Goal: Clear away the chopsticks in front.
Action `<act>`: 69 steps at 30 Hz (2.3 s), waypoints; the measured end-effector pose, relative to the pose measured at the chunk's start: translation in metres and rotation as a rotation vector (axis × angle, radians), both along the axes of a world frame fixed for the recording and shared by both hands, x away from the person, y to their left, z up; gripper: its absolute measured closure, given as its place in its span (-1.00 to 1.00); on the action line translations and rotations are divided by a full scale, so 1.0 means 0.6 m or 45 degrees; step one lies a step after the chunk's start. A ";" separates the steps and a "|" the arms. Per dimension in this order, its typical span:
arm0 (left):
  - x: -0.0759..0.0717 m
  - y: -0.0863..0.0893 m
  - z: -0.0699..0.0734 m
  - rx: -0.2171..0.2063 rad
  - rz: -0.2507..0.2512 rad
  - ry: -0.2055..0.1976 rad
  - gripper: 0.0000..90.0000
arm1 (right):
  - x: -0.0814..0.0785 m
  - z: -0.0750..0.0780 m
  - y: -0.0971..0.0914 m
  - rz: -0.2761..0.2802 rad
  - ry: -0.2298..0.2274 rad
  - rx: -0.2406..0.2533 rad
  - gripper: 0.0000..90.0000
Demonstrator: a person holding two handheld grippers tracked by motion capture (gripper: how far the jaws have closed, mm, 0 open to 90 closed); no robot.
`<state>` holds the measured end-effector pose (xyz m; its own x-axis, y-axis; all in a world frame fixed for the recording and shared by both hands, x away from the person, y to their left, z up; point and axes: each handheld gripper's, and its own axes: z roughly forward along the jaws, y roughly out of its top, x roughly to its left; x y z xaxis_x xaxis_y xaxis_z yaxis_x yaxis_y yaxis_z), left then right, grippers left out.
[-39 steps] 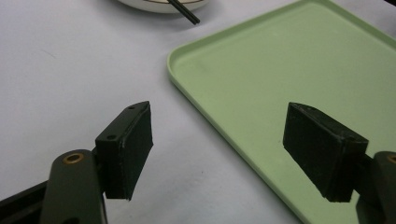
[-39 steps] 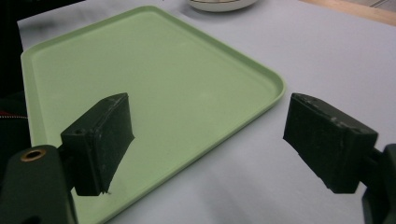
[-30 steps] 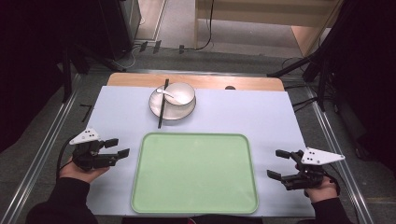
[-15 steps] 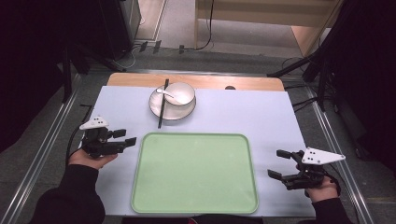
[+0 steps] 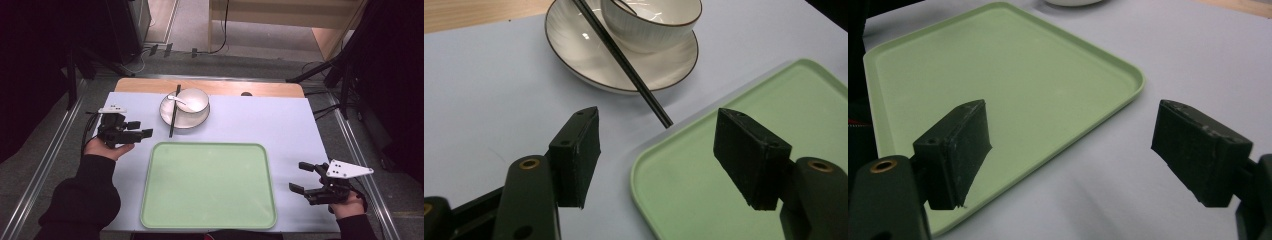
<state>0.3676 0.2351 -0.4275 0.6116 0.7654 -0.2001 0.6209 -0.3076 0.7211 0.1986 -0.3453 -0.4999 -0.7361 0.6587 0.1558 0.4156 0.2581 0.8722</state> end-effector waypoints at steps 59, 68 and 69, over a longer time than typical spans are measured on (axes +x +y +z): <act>0.178 -0.123 -0.085 0.133 0.291 0.207 0.32 | -0.005 0.008 0.012 0.044 -0.015 -0.014 -0.65; 0.186 -0.135 -0.104 0.123 0.343 0.283 0.76 | -0.002 0.006 0.012 0.050 -0.009 -0.014 -0.65; 0.186 -0.135 -0.104 0.123 0.343 0.283 0.78 | -0.002 0.006 0.012 0.050 -0.009 -0.014 -0.65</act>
